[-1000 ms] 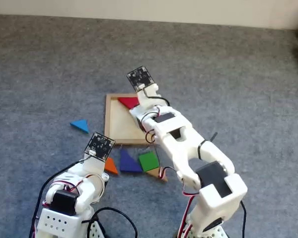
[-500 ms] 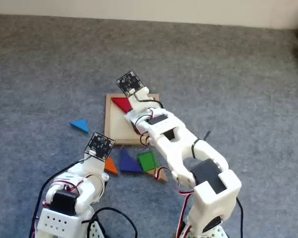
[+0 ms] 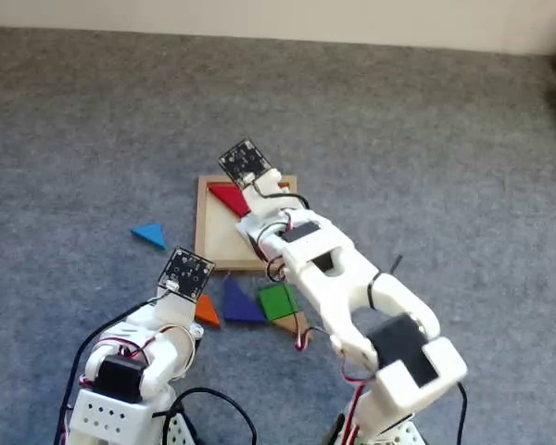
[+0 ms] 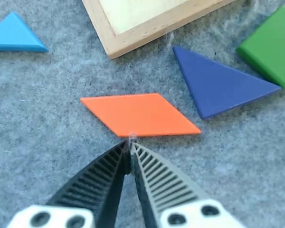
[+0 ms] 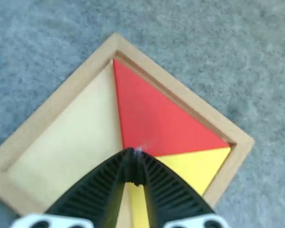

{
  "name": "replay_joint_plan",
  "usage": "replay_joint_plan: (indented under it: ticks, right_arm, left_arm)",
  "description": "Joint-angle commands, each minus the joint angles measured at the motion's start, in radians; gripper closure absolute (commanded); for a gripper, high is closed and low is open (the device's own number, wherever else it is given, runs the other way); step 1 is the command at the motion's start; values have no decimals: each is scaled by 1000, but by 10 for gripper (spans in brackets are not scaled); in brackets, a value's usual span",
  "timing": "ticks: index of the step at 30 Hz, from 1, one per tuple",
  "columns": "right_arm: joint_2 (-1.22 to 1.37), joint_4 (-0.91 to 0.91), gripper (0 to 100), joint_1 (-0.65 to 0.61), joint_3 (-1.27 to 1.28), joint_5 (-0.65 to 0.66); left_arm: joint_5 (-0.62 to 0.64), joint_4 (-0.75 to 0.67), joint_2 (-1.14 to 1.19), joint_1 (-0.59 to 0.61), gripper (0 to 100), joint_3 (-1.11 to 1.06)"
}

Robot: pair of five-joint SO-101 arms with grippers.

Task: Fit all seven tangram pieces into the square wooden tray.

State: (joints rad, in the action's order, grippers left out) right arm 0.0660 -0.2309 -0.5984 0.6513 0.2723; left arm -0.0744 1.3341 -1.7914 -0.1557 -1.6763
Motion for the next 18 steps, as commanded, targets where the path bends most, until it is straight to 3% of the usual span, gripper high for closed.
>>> replay_joint_plan:
  ticks: [1, 18]
  right_arm:
    - [-156, 19, 986, 28, 54, 11]
    - [-619, 18, 986, 139, 429, 11]
  left_arm:
    - [6, 0, -45, -15, 993, -21]
    - [6, 0, -45, -15, 993, -21]
